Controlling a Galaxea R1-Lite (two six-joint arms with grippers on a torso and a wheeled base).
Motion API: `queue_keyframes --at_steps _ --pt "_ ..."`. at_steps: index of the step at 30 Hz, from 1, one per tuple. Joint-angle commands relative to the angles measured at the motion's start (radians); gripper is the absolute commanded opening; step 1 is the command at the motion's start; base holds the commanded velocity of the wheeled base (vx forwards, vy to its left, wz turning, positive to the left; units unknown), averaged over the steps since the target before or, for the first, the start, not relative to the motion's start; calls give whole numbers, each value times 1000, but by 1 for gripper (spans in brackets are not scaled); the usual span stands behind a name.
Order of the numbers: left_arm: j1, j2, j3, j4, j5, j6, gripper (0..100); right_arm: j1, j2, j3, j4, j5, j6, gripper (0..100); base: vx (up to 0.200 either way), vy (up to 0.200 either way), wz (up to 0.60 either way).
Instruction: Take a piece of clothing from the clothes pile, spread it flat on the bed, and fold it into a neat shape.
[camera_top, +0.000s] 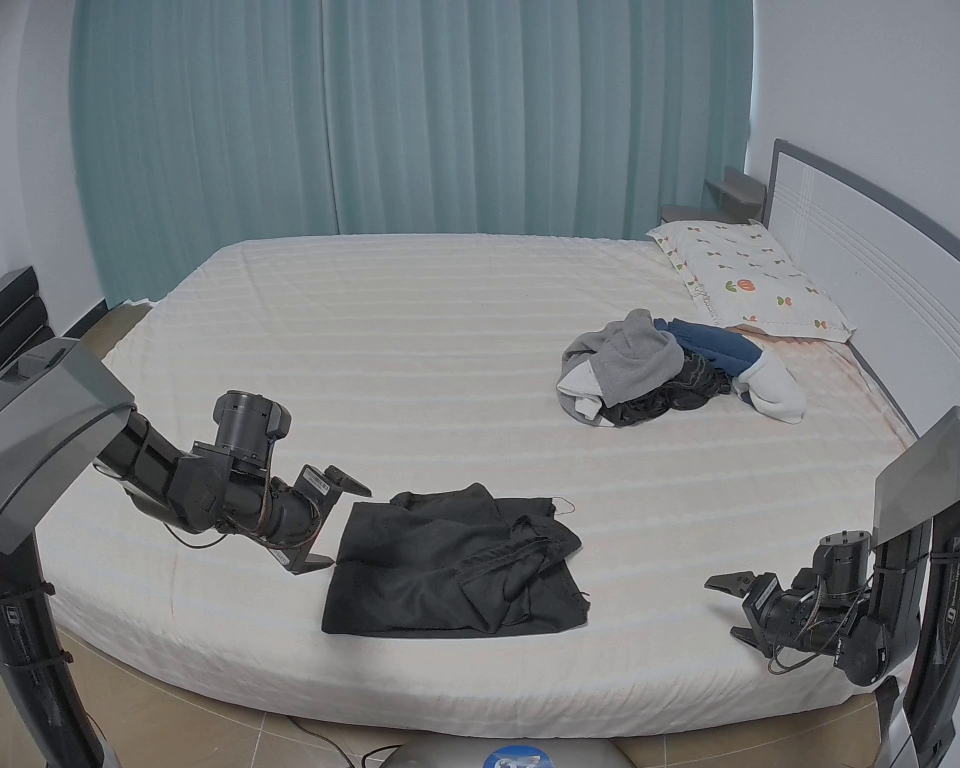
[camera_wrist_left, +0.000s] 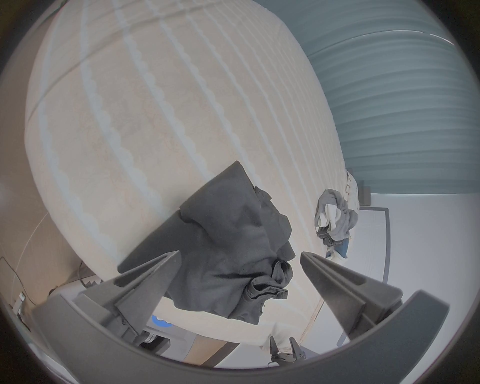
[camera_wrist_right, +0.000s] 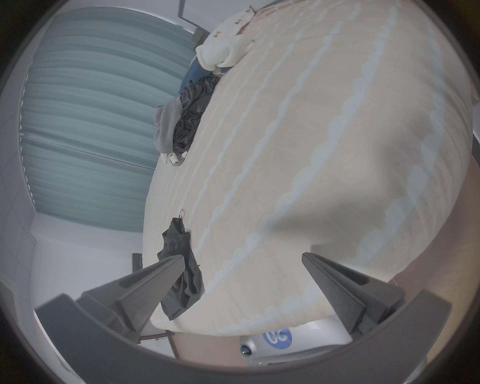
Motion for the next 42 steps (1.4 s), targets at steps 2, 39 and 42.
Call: queue_keyframes --at_steps 2,39,42 --pt "34 41 32 -50 3 8 100 73 -21 -35 -9 -75 -44 100 0 200 0" --pt "31 45 60 -64 15 41 100 432 -44 -716 849 -604 -489 100 0 108 0" --pt "31 45 60 -64 15 41 100 434 -13 -730 878 -627 -509 100 0 0 0"
